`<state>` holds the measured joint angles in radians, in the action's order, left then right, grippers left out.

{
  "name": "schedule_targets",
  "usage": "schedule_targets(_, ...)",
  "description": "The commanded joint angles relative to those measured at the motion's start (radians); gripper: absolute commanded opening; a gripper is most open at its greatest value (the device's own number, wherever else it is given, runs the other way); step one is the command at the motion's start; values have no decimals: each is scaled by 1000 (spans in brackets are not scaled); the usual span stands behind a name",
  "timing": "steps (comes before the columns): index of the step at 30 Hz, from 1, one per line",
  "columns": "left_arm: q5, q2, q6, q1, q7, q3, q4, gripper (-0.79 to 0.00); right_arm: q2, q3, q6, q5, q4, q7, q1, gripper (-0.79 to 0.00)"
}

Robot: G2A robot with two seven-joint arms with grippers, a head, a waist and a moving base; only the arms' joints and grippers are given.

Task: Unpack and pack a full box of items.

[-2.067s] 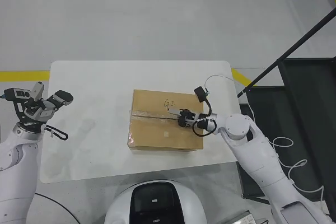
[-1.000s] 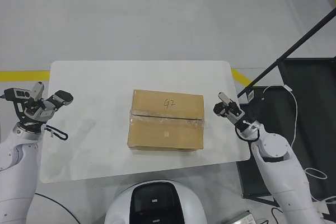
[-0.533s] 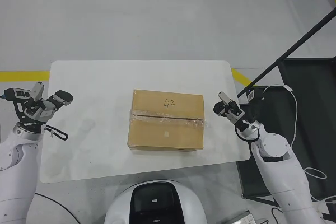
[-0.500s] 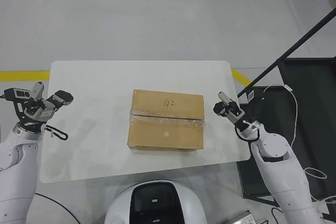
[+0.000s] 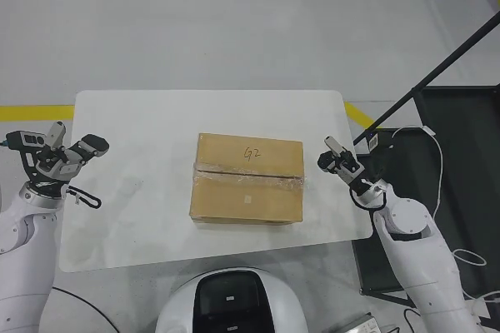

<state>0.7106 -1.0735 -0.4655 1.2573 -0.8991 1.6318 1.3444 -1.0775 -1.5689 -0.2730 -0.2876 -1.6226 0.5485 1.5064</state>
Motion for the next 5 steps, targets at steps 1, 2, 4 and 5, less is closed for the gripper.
schedule_targets(1, 0, 0, 0, 0, 0, 0, 0, -1, 0, 0, 0, 0, 0, 0, 0, -1)
schedule_targets(2, 0, 0, 0, 0, 0, 0, 0, -1, 0, 0, 0, 0, 0, 0, 0, 0)
schedule_targets(4, 0, 0, 0, 0, 0, 0, 0, -1, 0, 0, 0, 0, 0, 0, 0, -1)
schedule_targets(5, 0, 0, 0, 0, 0, 0, 0, 0, 0, 0, 0, 0, 0, 0, 0, 0)
